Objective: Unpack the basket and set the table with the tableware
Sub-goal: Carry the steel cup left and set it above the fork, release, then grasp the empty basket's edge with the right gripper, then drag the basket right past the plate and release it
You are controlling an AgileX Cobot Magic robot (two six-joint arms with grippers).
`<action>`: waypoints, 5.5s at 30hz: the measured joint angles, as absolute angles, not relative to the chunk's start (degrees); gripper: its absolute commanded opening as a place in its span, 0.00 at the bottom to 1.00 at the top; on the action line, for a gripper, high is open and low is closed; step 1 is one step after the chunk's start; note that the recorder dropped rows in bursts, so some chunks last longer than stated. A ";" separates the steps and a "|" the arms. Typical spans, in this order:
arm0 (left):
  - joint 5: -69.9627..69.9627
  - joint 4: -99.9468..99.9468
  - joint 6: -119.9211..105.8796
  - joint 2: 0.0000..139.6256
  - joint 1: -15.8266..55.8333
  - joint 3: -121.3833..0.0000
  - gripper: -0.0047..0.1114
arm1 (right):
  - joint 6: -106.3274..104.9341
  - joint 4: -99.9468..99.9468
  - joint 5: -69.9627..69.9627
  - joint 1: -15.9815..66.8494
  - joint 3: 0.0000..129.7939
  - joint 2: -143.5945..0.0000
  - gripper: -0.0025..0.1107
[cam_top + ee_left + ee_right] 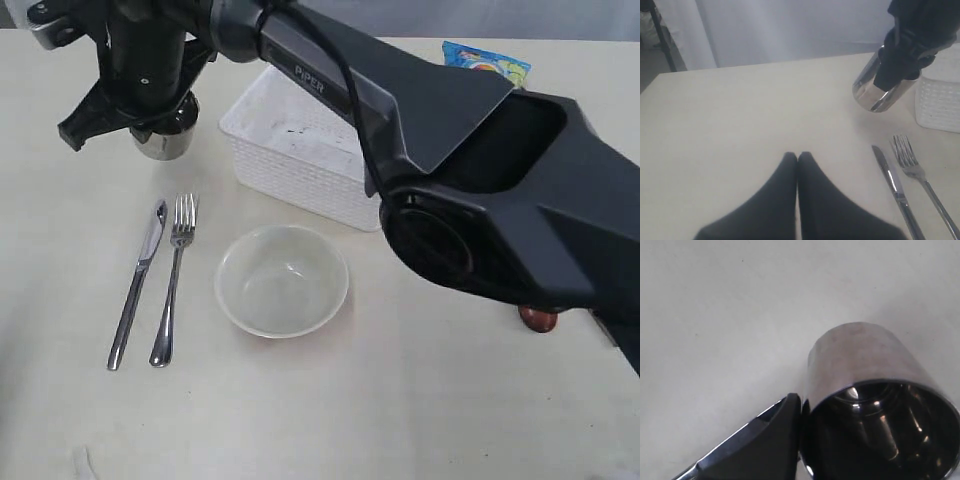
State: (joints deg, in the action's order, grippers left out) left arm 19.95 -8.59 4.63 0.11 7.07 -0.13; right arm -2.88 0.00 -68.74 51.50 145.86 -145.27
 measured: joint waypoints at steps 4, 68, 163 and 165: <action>19.95 -8.59 4.63 0.11 7.07 -0.13 0.04 | -2.88 0.00 -68.25 50.94 146.01 -145.74 0.02; 19.95 -8.59 4.63 0.11 7.07 -0.13 0.04 | -7.55 6.67 -69.11 47.77 145.75 -139.81 0.31; 19.95 -8.59 4.63 0.11 7.07 -0.13 0.04 | -0.82 -1.43 -39.23 -1.75 85.15 -111.98 0.02; 19.95 -8.59 4.63 0.11 7.07 -0.13 0.04 | 0.86 -2.08 -39.23 -3.22 85.15 -114.08 0.02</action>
